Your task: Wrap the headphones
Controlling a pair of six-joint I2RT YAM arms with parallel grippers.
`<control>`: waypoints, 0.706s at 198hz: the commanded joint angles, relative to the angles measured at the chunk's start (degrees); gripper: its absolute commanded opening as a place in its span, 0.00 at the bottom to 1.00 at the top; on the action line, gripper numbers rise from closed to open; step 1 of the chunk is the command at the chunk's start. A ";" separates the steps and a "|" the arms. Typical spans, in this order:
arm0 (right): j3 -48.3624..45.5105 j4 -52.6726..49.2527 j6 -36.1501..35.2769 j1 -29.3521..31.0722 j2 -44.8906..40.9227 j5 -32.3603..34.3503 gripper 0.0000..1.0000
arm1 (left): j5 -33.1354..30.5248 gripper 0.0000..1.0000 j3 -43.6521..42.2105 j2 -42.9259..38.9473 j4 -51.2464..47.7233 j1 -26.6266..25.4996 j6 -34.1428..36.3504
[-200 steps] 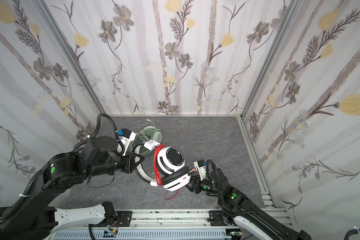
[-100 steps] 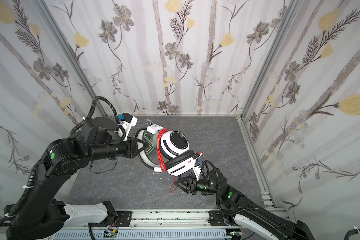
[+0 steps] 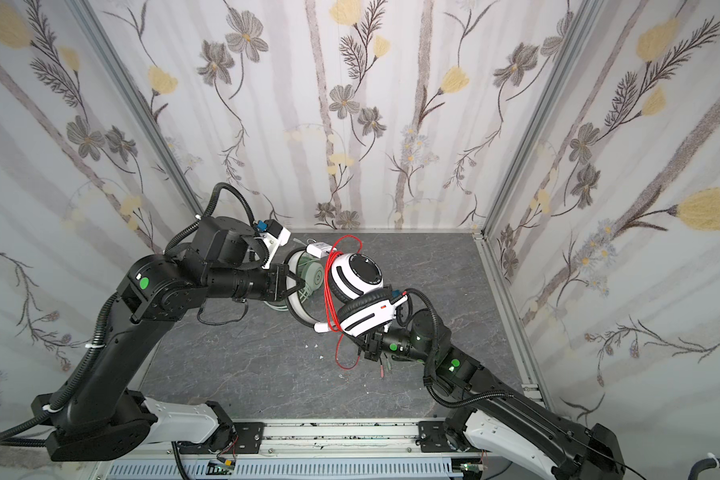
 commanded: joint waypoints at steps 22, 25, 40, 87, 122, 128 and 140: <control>15.77 -17.57 -12.17 -4.50 -4.10 11.15 0.00 | 0.26 0.08 -7.71 -5.60 1.35 0.24 0.68; 17.02 -18.58 -12.92 -4.73 -4.37 11.58 0.00 | 0.22 0.08 -8.50 -6.11 1.58 0.29 0.60; 23.19 -22.41 -16.78 -6.24 -4.62 10.91 0.00 | -0.42 0.08 -12.58 -8.49 2.71 0.24 -0.12; 34.14 -39.92 -20.69 -6.80 4.77 14.31 0.00 | 6.85 0.00 -15.23 -10.24 7.09 0.77 0.25; 29.54 -40.46 -18.53 -7.11 8.40 13.30 0.00 | 19.81 0.00 -13.62 -9.67 16.16 0.77 -3.60; 29.99 -40.28 -18.57 -7.18 8.88 13.09 0.00 | 19.94 0.00 -13.20 -9.84 16.50 0.79 -4.13; 31.49 -39.91 -18.66 -7.22 9.78 13.15 0.00 | 19.61 0.00 -12.26 -10.27 16.24 0.77 -4.41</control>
